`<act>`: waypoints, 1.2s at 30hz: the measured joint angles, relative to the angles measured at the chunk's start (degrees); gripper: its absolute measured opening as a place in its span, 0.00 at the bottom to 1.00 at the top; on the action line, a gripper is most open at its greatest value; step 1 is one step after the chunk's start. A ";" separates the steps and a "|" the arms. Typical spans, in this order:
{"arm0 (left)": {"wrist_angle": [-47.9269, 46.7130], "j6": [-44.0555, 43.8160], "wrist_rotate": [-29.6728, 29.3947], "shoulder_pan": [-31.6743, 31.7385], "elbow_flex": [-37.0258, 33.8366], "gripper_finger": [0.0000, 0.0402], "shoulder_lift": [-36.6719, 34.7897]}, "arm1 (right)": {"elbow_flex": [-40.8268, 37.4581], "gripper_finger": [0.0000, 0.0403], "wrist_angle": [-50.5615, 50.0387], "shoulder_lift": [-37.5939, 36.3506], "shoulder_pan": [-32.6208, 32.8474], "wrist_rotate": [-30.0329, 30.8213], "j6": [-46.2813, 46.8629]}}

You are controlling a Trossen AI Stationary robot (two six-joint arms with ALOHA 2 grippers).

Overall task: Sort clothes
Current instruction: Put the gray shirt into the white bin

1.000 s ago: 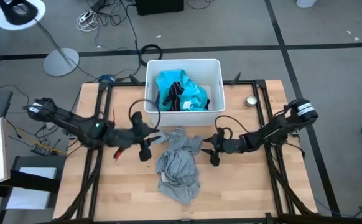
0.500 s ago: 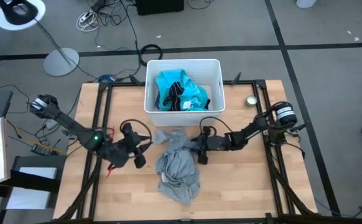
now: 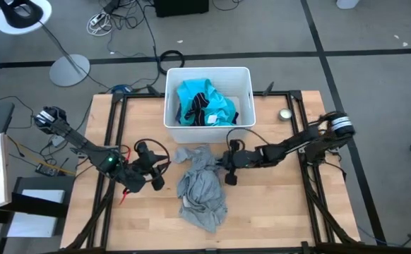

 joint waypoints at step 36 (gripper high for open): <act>15.97 -2.57 -3.23 0.83 -11.76 0.18 0.22 | 71.34 0.03 -38.11 -6.06 0.43 10.79 -44.92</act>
